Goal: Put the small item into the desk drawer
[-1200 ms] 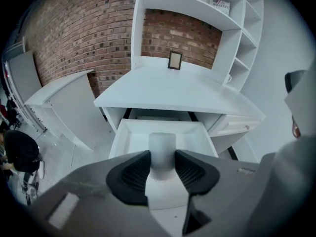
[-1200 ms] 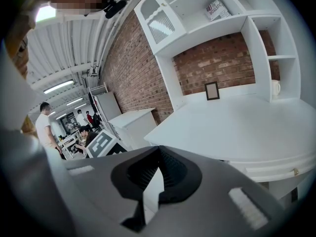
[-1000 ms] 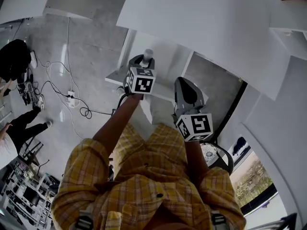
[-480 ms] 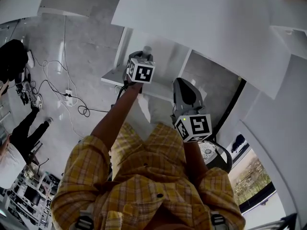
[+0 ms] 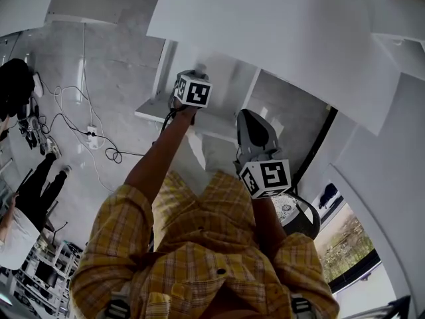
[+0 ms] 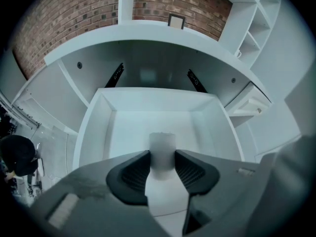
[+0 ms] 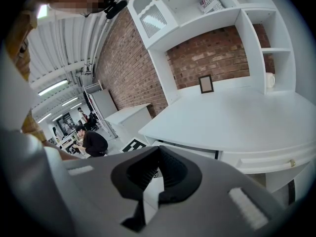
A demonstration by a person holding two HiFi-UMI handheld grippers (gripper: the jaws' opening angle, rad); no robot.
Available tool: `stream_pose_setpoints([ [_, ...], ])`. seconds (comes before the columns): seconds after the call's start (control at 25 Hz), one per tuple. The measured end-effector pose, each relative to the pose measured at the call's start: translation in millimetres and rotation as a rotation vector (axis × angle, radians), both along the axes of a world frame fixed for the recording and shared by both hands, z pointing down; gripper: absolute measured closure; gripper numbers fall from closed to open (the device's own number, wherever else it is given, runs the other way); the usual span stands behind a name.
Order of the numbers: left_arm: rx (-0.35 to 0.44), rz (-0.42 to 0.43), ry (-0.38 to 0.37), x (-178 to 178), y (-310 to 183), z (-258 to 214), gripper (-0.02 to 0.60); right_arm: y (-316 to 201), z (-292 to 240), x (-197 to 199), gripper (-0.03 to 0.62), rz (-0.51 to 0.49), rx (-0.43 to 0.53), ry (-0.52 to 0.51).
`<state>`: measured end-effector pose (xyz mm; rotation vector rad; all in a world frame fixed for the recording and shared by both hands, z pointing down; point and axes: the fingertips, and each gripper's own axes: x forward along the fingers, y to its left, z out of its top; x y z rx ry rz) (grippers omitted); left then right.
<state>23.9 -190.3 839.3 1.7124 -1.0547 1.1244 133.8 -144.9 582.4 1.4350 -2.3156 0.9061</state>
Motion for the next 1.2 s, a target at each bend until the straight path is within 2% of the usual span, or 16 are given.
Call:
stream_pose_setpoints([
  [0.52,-0.08,-0.014,-0.003,5,3,39,0.411,1,8,10,0.595,0.019,-0.019,0.005],
  [1.0,-0.1,-0.029,0.018,2,7,57,0.411,5,12,12,0.595,0.039,-0.027,0.006],
  [1.2,-0.084,-0.033,0.029,1,4,55,0.4,8,12,13,0.595,0.046,-0.024,0.008],
])
